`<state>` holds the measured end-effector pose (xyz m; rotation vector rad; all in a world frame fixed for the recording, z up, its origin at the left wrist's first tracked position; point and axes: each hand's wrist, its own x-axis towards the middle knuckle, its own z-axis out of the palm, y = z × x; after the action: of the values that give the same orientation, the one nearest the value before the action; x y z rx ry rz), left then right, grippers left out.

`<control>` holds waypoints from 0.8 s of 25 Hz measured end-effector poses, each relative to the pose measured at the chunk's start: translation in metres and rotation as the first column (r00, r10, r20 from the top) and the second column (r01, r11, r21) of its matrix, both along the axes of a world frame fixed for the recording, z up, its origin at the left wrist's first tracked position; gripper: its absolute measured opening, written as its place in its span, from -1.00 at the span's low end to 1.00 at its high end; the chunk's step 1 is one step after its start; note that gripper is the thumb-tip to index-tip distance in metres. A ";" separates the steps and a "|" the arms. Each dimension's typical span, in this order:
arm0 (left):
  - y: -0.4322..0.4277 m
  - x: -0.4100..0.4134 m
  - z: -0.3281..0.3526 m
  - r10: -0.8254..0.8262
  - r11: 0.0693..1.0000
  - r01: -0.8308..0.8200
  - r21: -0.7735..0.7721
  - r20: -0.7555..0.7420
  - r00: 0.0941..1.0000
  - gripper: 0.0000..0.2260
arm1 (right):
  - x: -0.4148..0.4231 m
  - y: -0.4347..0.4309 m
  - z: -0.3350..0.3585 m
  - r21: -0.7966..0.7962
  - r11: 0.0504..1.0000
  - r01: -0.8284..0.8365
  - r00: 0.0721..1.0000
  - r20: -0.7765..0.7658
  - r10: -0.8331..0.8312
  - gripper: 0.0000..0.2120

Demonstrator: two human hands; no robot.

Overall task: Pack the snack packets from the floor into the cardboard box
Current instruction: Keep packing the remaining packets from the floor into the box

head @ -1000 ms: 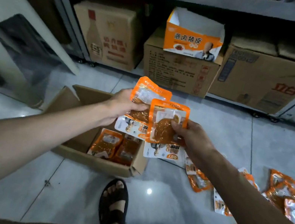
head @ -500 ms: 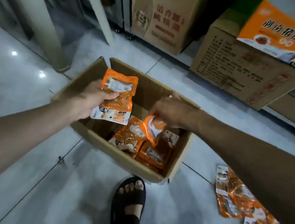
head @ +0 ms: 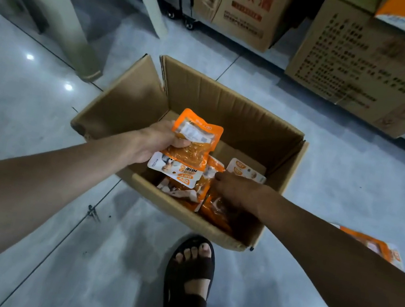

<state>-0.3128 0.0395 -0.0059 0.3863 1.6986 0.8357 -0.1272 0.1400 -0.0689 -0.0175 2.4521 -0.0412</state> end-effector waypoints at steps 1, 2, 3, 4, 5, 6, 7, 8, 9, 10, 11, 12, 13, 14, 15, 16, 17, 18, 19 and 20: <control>0.000 -0.001 0.000 -0.005 1.000 0.005 -0.005 0.012 1.000 -0.73 | 0.002 0.000 0.001 -0.074 0.995 0.068 0.998 0.008 -0.067 -0.51; 0.000 -0.001 0.001 -0.015 1.000 0.015 -0.011 0.018 1.000 -0.74 | 0.004 -0.001 0.003 -0.122 0.985 0.122 0.993 0.006 -0.122 -0.48; 0.001 -0.001 0.001 -0.021 1.000 0.021 -0.021 0.017 1.000 -0.75 | 0.005 0.001 0.004 -0.166 0.966 0.198 0.980 0.008 -0.200 -0.49; 0.002 -0.001 0.000 -0.022 0.999 0.022 -0.032 0.010 1.000 -0.75 | 0.006 0.003 0.004 -0.196 0.950 0.242 0.967 -0.030 -0.252 -0.56; 0.003 -0.002 -0.002 -0.010 0.999 0.010 -0.040 0.001 1.000 -0.74 | 0.005 0.006 0.007 -0.216 0.945 0.246 0.959 -0.090 -0.270 -0.64; 0.005 -0.003 -0.004 0.008 0.999 -0.009 -0.042 -0.012 1.000 -0.73 | 0.005 0.009 0.009 -0.228 0.932 0.281 0.938 -0.138 -0.317 -0.71; 0.008 -0.005 -0.006 0.031 0.999 -0.032 -0.040 -0.030 0.999 -0.71 | 0.005 0.013 0.013 -0.245 0.907 0.343 0.906 -0.171 -0.388 -0.74; 0.010 -0.008 -0.010 0.059 0.997 -0.061 -0.040 -0.054 0.997 -0.69 | 0.005 0.016 0.020 -0.267 0.873 0.409 0.869 -0.179 -0.462 -0.76; 0.012 -0.010 -0.012 0.085 0.995 -0.089 -0.043 -0.078 0.993 -0.69 | 0.007 0.019 0.026 -0.284 0.846 0.452 0.837 -0.193 -0.512 -0.75; 0.012 -0.014 -0.016 0.099 0.993 -0.106 -0.058 -0.104 0.990 -0.69 | 0.008 0.021 0.030 -0.294 0.838 0.460 0.821 -0.217 -0.527 -0.75; 0.011 -0.017 -0.020 0.092 0.991 -0.103 -0.086 -0.125 0.988 -0.70 | 0.010 0.021 0.034 -0.292 0.840 0.457 0.818 -0.234 -0.526 -0.74; 0.010 -0.019 -0.026 0.068 0.988 -0.085 -0.128 -0.136 0.988 -0.74 | 0.011 0.019 0.034 -0.287 0.849 0.445 0.825 -0.239 -0.513 -0.74; 0.007 -0.020 -0.032 0.049 0.983 -0.071 -0.172 -0.131 0.990 -0.77 | 0.011 0.017 0.035 -0.289 0.855 0.430 0.838 -0.226 -0.497 -0.73; 0.004 -0.019 -0.037 0.046 0.974 -0.070 -0.214 -0.113 0.993 -0.79 | 0.010 0.014 0.033 -0.294 0.857 0.424 0.847 -0.206 -0.490 -0.73; 0.002 -0.019 -0.041 0.063 0.966 -0.082 -0.245 -0.085 0.994 -0.79 | 0.009 0.012 0.032 -0.295 0.857 0.423 0.852 -0.193 -0.486 -0.74; 0.001 -0.017 -0.044 0.082 0.959 -0.092 -0.268 -0.049 0.995 -0.76 | 0.009 0.012 0.030 -0.303 0.851 0.429 0.848 -0.189 -0.495 -0.74; 0.001 -0.015 -0.047 0.091 0.957 -0.089 -0.277 -0.005 0.996 -0.71 | 0.009 0.012 0.028 -0.308 0.844 0.440 0.841 -0.187 -0.507 -0.74; 0.000 -0.012 -0.050 0.073 0.960 -0.061 -0.273 0.033 0.997 -0.68 | 0.009 0.013 0.026 -0.308 0.838 0.450 0.835 -0.188 -0.517 -0.74; 0.000 -0.007 -0.053 0.018 0.964 -0.004 -0.267 0.050 0.999 -0.67 | 0.009 0.013 0.024 -0.301 0.835 0.462 0.832 -0.181 -0.525 -0.74; 0.000 -0.002 -0.056 -0.072 0.959 0.078 -0.272 0.032 0.997 -0.67 | 0.011 0.013 0.021 -0.293 0.830 0.475 0.830 -0.164 -0.533 -0.74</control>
<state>-0.3152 0.0397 -0.0614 0.2496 1.7393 0.5380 -0.1167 0.1529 -0.0475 0.5611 2.6061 -0.6078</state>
